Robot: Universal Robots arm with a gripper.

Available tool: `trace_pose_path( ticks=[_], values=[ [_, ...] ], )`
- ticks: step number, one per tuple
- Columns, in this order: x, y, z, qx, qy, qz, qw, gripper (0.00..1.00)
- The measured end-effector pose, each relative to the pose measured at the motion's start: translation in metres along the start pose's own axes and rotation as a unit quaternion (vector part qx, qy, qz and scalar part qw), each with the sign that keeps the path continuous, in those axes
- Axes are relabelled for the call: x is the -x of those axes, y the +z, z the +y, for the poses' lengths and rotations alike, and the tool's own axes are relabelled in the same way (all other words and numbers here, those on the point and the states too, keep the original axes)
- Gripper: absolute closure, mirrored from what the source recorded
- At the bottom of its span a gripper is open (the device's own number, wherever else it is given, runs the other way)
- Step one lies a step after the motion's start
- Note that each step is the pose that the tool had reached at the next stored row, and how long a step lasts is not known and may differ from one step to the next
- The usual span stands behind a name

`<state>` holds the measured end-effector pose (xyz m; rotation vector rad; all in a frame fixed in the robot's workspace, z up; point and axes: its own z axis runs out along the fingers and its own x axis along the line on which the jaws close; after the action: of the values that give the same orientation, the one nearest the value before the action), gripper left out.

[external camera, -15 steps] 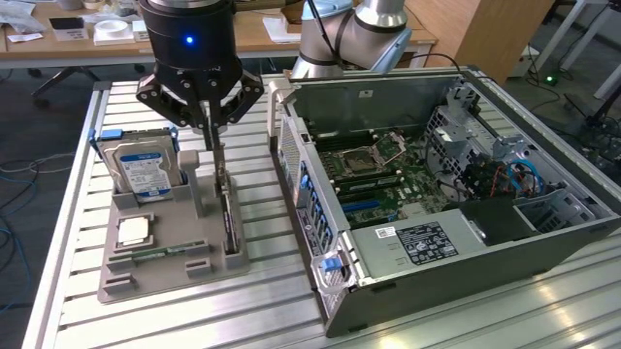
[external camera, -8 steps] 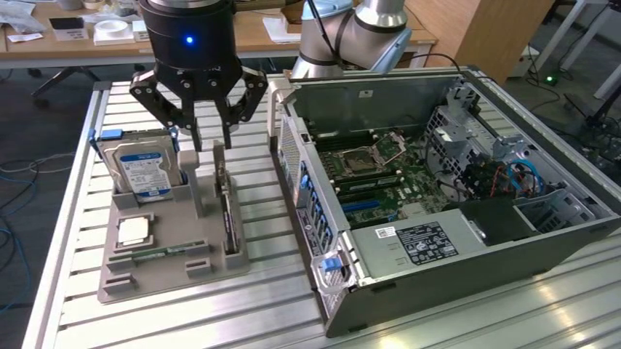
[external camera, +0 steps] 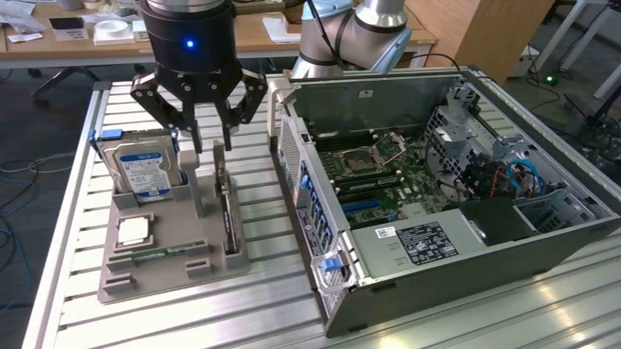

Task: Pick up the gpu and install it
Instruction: 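Pick up the gpu and move the gpu toward the slot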

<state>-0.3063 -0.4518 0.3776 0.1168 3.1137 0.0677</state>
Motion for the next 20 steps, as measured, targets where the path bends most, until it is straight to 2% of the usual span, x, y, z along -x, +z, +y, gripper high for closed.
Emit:
trace_pose_path(
  ticks=[20],
  values=[
    [-0.001,0.0361,-0.0016,0.0000,0.000,0.0000,1.0000,0.58]
  ],
)
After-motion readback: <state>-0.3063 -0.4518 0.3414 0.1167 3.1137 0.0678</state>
